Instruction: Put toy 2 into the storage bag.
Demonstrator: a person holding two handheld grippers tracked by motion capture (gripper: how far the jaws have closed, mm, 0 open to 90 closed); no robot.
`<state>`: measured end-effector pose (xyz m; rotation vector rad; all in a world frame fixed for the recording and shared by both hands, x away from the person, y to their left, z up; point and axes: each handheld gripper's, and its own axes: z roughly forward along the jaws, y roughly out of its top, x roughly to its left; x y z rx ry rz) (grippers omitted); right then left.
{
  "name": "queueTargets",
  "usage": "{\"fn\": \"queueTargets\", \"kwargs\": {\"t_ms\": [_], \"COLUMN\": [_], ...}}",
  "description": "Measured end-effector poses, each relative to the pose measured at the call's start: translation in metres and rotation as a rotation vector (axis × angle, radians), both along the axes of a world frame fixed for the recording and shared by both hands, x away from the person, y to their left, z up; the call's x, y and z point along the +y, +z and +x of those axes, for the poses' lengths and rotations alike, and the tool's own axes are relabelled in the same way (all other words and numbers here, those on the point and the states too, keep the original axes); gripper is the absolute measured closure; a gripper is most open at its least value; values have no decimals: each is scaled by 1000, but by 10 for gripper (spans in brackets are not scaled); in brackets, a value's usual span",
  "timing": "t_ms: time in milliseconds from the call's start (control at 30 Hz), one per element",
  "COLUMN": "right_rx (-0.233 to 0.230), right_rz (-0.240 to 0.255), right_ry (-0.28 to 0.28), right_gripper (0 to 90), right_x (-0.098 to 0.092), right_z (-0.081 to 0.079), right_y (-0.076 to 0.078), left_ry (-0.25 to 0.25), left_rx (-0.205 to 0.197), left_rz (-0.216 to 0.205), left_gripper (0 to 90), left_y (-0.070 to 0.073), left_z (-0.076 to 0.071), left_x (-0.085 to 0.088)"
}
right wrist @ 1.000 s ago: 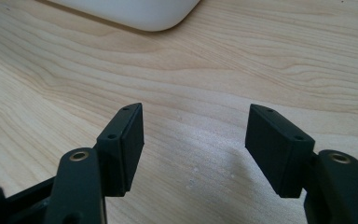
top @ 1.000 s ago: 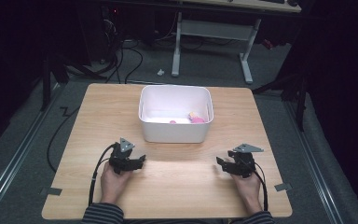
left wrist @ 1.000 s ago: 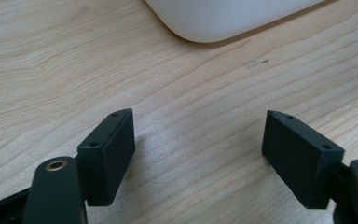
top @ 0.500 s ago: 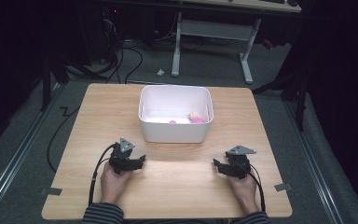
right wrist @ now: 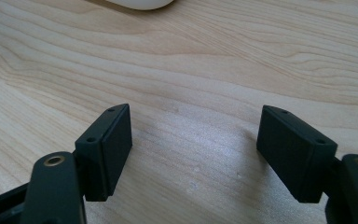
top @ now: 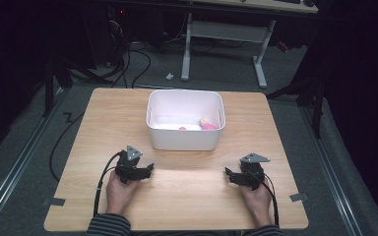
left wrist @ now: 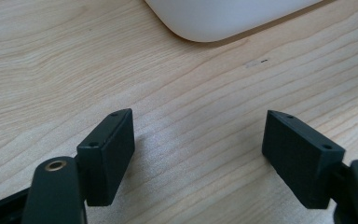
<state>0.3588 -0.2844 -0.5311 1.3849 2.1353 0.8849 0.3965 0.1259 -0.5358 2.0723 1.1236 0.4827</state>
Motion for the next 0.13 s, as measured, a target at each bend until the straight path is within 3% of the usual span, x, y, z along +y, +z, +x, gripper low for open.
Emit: {"fn": "queueTargets", "kwargs": {"t_ms": [133], "right_rx": [0], "right_rz": [-1], "right_ry": [-1], "right_gripper": [266], "right_x": [0], "right_z": [0], "right_y": [0], "left_ry": [0], "left_rx": [0], "left_rz": [0], "left_gripper": [255], "left_y": [0], "left_z": [0], "left_x": [0]}}
